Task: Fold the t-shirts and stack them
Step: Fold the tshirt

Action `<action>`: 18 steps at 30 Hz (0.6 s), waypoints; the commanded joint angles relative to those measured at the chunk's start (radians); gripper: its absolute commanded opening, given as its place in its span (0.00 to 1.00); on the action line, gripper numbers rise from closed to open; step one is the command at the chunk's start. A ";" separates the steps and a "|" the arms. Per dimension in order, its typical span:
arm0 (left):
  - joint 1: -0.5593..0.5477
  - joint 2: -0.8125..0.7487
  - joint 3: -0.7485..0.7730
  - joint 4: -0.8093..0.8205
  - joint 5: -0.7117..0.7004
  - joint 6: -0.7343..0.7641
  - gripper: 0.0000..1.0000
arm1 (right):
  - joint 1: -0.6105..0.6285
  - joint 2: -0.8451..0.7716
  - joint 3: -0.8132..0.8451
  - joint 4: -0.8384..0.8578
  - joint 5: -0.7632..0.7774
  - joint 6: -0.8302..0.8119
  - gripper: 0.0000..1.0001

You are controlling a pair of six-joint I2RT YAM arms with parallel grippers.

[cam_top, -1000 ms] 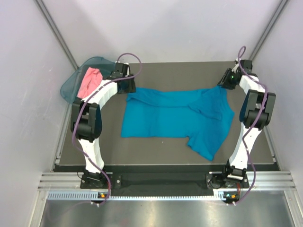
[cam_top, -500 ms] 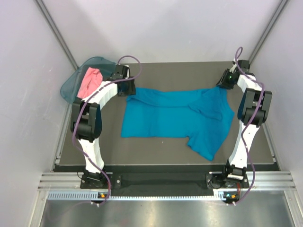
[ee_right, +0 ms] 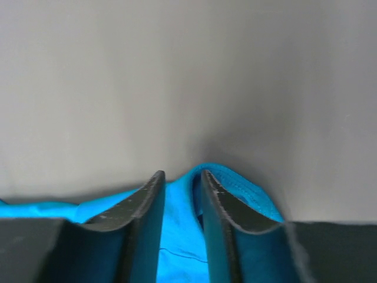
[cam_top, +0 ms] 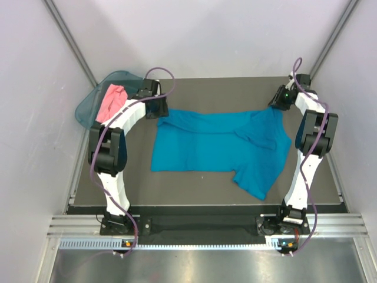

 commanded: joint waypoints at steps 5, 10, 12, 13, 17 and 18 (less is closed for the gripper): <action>0.014 0.011 0.069 -0.004 0.006 -0.015 0.62 | 0.009 -0.036 -0.015 -0.007 0.014 -0.040 0.34; 0.014 0.018 0.063 -0.004 0.000 -0.020 0.62 | 0.012 -0.033 -0.024 -0.002 -0.004 -0.037 0.26; 0.015 0.021 0.063 -0.002 -0.001 -0.026 0.62 | 0.012 -0.028 -0.024 -0.001 -0.003 -0.026 0.24; 0.015 0.022 0.063 -0.001 -0.003 -0.028 0.62 | 0.011 -0.028 -0.024 -0.001 0.000 -0.023 0.24; 0.020 0.025 0.069 0.004 0.002 -0.037 0.63 | 0.008 -0.054 -0.026 0.012 0.063 -0.012 0.09; 0.026 0.028 0.073 0.004 0.009 -0.041 0.63 | 0.006 -0.063 -0.030 0.016 0.074 -0.008 0.07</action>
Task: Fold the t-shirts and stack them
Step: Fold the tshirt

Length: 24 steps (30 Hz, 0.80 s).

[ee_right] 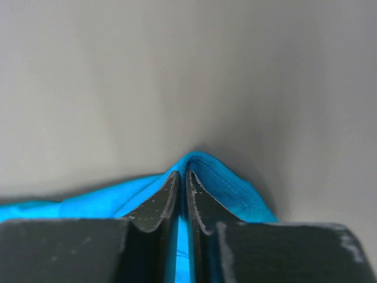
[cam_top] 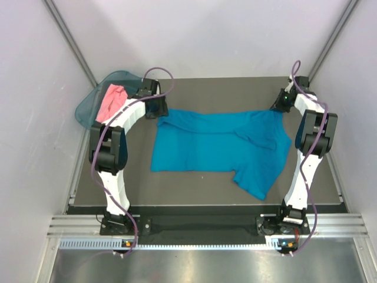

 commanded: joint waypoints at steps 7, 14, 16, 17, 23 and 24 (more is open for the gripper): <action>0.037 0.084 0.128 -0.008 0.116 -0.037 0.61 | -0.015 -0.149 -0.040 0.038 0.132 0.000 0.00; 0.034 0.096 0.050 0.048 0.260 -0.091 0.45 | -0.021 -0.164 -0.060 0.049 0.112 0.000 0.00; 0.032 0.097 0.016 0.061 0.272 -0.107 0.42 | -0.021 -0.154 -0.055 0.050 0.110 0.006 0.00; 0.032 0.102 0.010 0.061 0.266 -0.109 0.39 | -0.021 -0.149 -0.049 0.052 0.110 0.011 0.00; 0.032 0.175 0.037 -0.065 0.144 -0.084 0.34 | -0.030 -0.121 -0.016 0.042 0.150 0.038 0.00; 0.032 0.186 0.047 -0.083 0.134 -0.081 0.33 | -0.031 -0.120 -0.014 0.042 0.161 0.041 0.00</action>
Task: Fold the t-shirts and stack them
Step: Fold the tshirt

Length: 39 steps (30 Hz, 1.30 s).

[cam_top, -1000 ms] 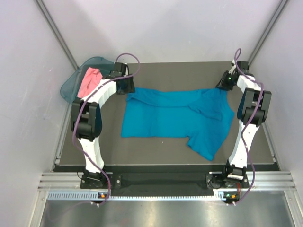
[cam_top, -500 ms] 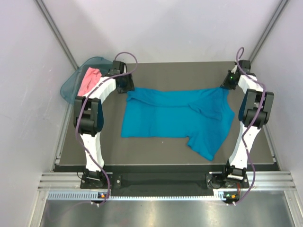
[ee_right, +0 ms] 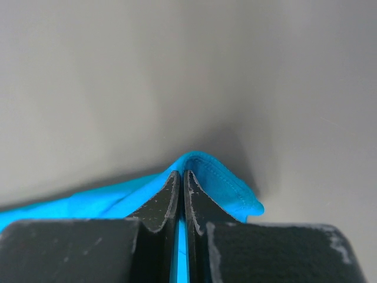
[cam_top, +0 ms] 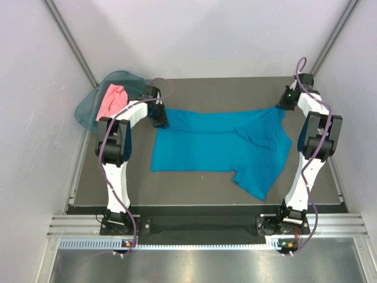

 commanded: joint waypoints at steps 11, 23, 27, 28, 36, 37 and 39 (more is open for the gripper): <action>0.000 0.025 0.007 -0.071 -0.043 0.036 0.35 | -0.030 0.077 0.159 -0.021 0.114 -0.003 0.00; -0.002 -0.033 0.058 -0.036 -0.016 0.033 0.52 | -0.043 0.023 0.072 -0.021 0.220 0.019 0.17; -0.003 -0.076 0.069 0.030 0.009 0.001 0.53 | -0.045 0.043 0.151 -0.085 0.217 -0.017 0.35; -0.002 -0.087 0.067 0.041 0.012 -0.007 0.52 | -0.047 0.039 0.165 -0.099 0.222 -0.021 0.40; -0.002 -0.079 0.058 0.042 0.044 -0.055 0.47 | -0.036 -0.171 0.017 -0.236 0.236 0.061 0.56; -0.002 -0.084 0.055 0.039 0.044 -0.058 0.47 | -0.033 -0.197 -0.052 -0.237 0.236 0.066 0.57; -0.002 -0.085 0.052 0.039 0.050 -0.065 0.46 | -0.027 -0.275 -0.121 -0.222 0.177 0.068 0.57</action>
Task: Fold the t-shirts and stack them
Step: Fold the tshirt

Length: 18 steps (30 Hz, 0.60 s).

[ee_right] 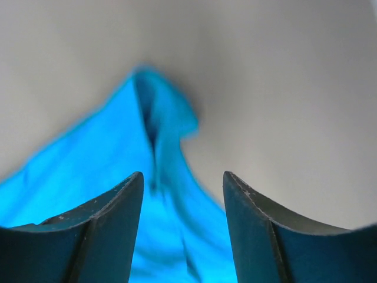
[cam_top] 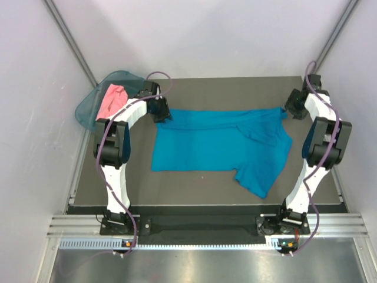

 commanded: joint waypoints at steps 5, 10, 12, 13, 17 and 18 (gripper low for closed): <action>-0.005 -0.069 -0.007 0.019 0.041 -0.042 0.44 | 0.040 -0.275 -0.311 0.041 -0.231 0.039 0.46; -0.056 -0.102 -0.030 0.011 0.041 -0.029 0.42 | 0.201 -0.332 -0.437 0.072 -0.257 -0.032 0.38; -0.069 -0.128 -0.054 0.011 0.043 -0.033 0.42 | 0.313 -0.326 -0.437 0.073 -0.183 -0.079 0.32; -0.082 -0.136 -0.062 0.011 0.043 -0.033 0.42 | 0.339 -0.315 -0.417 0.072 -0.172 -0.097 0.29; -0.100 -0.175 -0.126 0.011 0.049 -0.042 0.42 | 0.431 -0.237 -0.345 0.061 -0.076 -0.103 0.28; -0.103 -0.188 -0.137 0.011 0.052 -0.042 0.42 | 0.439 -0.223 -0.331 0.058 -0.062 -0.102 0.28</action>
